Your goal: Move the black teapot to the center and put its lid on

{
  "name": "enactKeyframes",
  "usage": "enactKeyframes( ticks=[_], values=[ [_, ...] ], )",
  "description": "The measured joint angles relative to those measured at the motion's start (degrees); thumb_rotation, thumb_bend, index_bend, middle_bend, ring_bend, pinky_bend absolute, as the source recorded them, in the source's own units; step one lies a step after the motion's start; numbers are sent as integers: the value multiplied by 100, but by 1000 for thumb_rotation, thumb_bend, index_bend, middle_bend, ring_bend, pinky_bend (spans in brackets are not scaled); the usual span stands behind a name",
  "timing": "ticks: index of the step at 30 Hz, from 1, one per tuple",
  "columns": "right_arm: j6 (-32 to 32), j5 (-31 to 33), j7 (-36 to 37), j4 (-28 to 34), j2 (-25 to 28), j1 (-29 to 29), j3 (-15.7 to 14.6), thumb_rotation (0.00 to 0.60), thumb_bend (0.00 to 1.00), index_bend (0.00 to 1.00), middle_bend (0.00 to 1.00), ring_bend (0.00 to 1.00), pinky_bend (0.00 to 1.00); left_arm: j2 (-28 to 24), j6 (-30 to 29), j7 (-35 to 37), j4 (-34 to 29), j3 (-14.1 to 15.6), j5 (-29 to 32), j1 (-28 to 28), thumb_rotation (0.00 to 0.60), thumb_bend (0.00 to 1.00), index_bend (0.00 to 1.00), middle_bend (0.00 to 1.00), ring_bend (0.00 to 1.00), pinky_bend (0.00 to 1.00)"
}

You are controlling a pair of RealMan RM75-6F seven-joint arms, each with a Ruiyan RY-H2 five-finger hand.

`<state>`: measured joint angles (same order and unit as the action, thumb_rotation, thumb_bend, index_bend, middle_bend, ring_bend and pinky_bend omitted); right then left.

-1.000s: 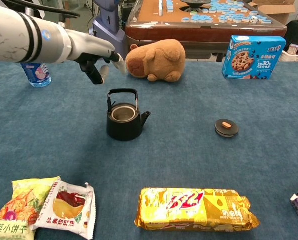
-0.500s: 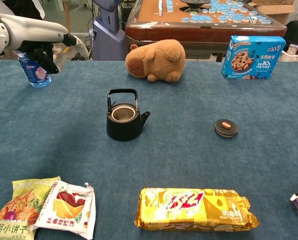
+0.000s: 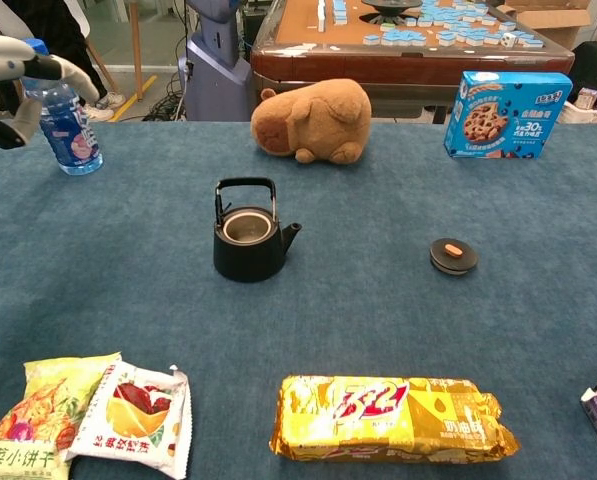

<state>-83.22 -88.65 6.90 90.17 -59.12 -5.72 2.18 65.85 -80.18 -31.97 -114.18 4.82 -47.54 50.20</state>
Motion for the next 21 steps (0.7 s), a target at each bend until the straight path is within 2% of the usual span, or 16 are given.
enactKeyframes(
  ticks=[7,14,21],
  values=[
    [35,17,-101,14,-28,-14,0,600,264,371,368,315,433,-124,-417,283,91,255,-814,-783,600,759,166,68,46,270],
    [98,59,-251,36,-78,-39,4,600,264,371,369,316,433,-137,-901,-37,178,465,-1150,-1505,600,759,166,71,50,270],
    [128,94,-434,48,-152,-58,15,600,264,371,374,318,434,-107,-1219,66,365,630,-1715,-2188,600,759,166,84,59,270]
  ],
)
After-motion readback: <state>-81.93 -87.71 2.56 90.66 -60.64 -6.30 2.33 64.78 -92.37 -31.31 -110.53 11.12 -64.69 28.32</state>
